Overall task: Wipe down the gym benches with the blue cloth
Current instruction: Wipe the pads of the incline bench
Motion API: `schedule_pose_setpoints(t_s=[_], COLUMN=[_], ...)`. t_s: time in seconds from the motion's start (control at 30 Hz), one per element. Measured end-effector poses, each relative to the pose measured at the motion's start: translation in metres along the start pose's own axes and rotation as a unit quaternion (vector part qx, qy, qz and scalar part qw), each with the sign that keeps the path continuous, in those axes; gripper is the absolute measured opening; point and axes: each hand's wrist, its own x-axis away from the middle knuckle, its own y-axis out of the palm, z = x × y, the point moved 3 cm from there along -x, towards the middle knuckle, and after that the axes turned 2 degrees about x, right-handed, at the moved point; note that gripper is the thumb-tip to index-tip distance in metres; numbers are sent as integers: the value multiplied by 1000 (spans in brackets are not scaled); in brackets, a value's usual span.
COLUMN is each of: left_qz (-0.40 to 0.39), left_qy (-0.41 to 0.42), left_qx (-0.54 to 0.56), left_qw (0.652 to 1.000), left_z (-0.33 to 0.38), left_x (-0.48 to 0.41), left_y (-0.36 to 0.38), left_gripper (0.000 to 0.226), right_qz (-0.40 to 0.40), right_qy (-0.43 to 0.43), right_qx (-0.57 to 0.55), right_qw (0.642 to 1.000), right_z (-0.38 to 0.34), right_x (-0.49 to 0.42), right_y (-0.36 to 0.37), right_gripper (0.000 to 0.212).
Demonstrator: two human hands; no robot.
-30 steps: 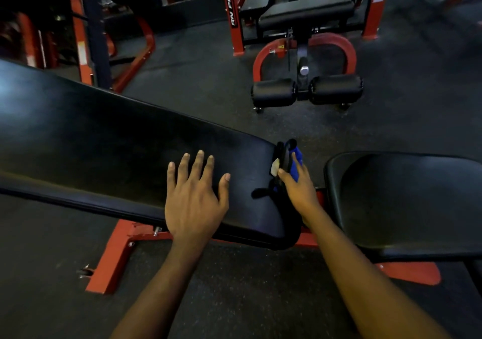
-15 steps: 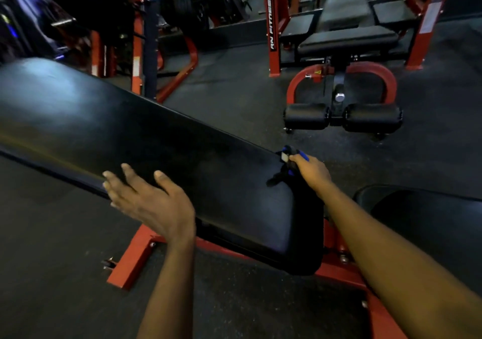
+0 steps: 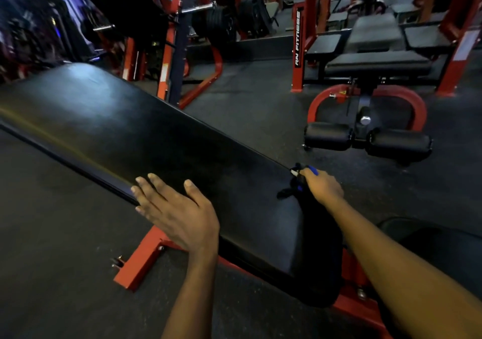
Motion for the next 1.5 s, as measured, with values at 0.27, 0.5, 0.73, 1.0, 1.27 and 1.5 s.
schedule_pose_setpoints(t_s=[0.27, 0.5, 0.73, 1.0, 1.27, 1.5], left_qz=[-2, 32, 24, 16, -3, -1], left_qy=[-11, -89, -107, -103, -103, -99], left_qx=[22, 124, 144, 175, 182, 214], left_qw=[1000, 988, 983, 979, 978, 972], left_z=[0, -17, -34, -43, -39, -41], left_x=[1, -56, -108, -106, -107, -109], left_y=[-5, -19, -19, -16, -19, -26], left_gripper=[65, 67, 74, 72, 70, 62], right_qz=[-8, -2, 17, -4, 24, 30], right_qy=[-120, -115, -87, -213, -113, -261], right_qx=[75, 55, 87, 71, 90, 77], right_qw=[990, 992, 992, 975, 989, 962], right_z=[-129, -85, -158, -180, -186, -267], right_x=[17, 8, 7, 15, 10, 51], right_y=[35, 25, 45, 58, 54, 83], right_gripper=[62, 60, 69, 60, 71, 59])
